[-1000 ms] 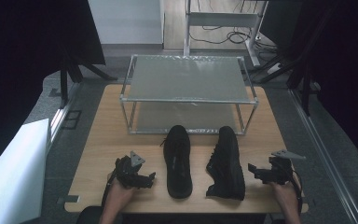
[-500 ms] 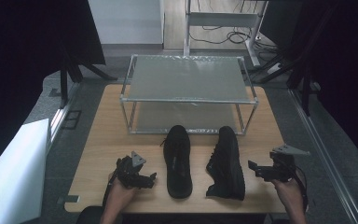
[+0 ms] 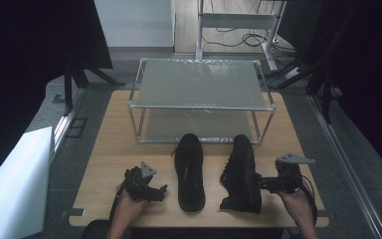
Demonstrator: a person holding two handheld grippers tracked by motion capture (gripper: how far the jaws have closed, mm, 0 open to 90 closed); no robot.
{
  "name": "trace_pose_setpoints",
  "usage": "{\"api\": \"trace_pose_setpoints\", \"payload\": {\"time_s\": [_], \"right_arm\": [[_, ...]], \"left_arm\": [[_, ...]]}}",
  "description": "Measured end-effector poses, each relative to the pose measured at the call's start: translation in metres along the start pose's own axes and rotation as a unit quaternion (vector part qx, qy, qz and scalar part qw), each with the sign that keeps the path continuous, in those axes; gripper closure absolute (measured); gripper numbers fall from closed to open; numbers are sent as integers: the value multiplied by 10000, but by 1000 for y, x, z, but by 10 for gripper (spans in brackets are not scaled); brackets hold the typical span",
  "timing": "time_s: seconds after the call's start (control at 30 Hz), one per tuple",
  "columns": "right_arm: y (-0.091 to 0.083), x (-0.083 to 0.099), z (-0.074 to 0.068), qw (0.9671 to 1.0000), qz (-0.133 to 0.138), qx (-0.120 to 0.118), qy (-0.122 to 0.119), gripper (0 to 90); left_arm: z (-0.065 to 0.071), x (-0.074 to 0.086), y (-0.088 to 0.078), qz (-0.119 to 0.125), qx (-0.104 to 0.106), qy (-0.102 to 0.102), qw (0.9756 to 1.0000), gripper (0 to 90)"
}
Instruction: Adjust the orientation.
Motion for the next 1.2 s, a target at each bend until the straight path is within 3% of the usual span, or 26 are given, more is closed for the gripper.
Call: {"api": "trace_pose_setpoints", "payload": {"time_s": [0.73, 1.2], "right_arm": [[-15, 7, 31, 9986, -170, 407, 277, 0], [-23, 17, 51, 9967, -218, 665, 404, 113]], "left_arm": [[-1, 1, 1, -42, 19, -39, 10000, 0], [0, 0, 2, -66, 47, -49, 10000, 0]]}}
Point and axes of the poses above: each handheld gripper's, and its own axes: y roughly forward along the jaws, x roughly out of its underside, z roughly to its right, the point moved 3 cm from there along y, roughly forward along the jaws, and after that the axes turned 9 degrees about x, right-handed, at the moved point
